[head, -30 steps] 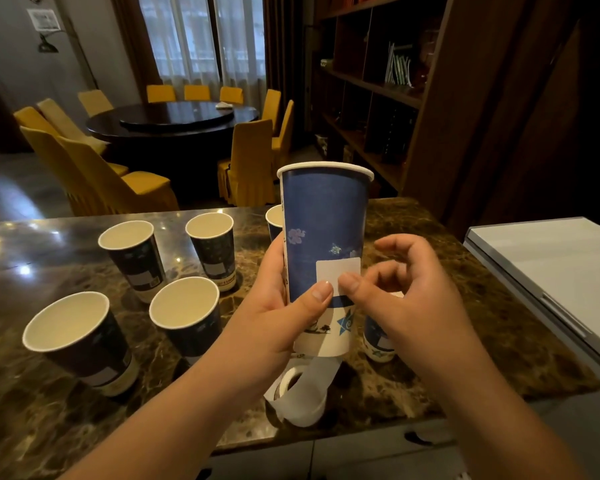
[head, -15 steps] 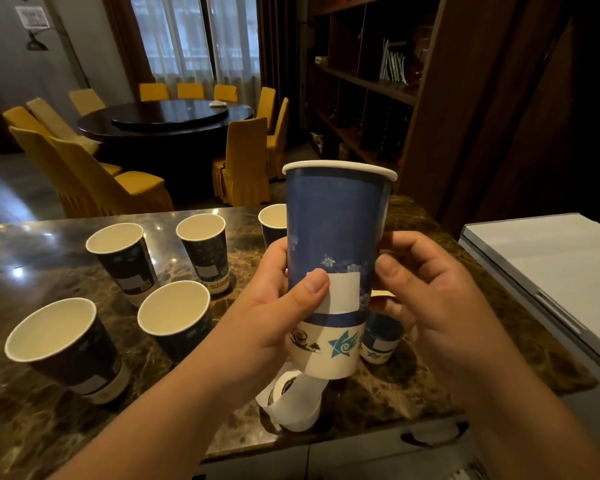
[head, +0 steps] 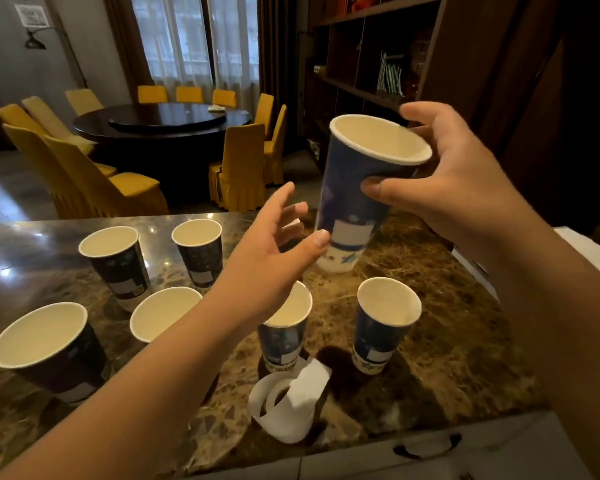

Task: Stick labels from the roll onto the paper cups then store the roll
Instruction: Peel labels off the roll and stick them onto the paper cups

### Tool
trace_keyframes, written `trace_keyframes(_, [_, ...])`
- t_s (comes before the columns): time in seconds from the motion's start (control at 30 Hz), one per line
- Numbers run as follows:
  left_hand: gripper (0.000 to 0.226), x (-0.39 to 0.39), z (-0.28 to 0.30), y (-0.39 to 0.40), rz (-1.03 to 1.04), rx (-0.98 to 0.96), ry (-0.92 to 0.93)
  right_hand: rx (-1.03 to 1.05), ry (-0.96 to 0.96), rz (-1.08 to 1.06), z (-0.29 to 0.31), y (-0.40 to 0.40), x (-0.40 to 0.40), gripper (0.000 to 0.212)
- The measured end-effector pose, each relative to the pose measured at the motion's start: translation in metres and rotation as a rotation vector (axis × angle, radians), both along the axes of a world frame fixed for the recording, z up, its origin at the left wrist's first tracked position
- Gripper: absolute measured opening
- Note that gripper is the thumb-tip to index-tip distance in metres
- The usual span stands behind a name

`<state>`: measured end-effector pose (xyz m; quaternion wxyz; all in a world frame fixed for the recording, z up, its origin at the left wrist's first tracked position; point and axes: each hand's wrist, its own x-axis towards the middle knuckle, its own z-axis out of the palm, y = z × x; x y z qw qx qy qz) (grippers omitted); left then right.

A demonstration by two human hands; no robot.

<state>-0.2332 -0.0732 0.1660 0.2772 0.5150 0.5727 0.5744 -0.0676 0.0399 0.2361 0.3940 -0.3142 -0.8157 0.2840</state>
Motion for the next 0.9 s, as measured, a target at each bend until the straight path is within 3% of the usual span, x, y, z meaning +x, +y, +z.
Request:
trace_keyframes(0.13, [0.035, -0.003, -0.018, -0.039, 0.032, 0.047, 0.147, 0.014, -0.065, -0.193, -0.037, 0.055, -0.008, 0.095])
trace_keyframes(0.3, [0.028, -0.009, -0.076, -0.093, 0.008, -0.159, 0.329, -0.084, -0.289, -0.287, -0.103, 0.110, -0.025, 0.097])
trace_keyframes(0.4, [0.035, -0.016, -0.110, -0.105, -0.012, -0.341, 0.555, -0.122, -0.367, -0.296, -0.130, 0.125, -0.034, 0.089])
trace_keyframes(0.53, [0.061, -0.018, -0.135, -0.105, -0.048, -0.495, 0.694, -0.158, -0.433, -0.299, -0.148, 0.140, -0.042, 0.087])
trace_keyframes(0.7, [0.070, -0.016, -0.150, -0.098, -0.014, -0.515, 0.740, -0.160, -0.505, -0.292, -0.159, 0.149, -0.042, 0.082])
trace_keyframes(0.9, [0.058, -0.020, -0.167, -0.089, -0.073, -0.454, 0.831, -0.195, -0.525, -0.251, -0.162, 0.149, -0.039, 0.093])
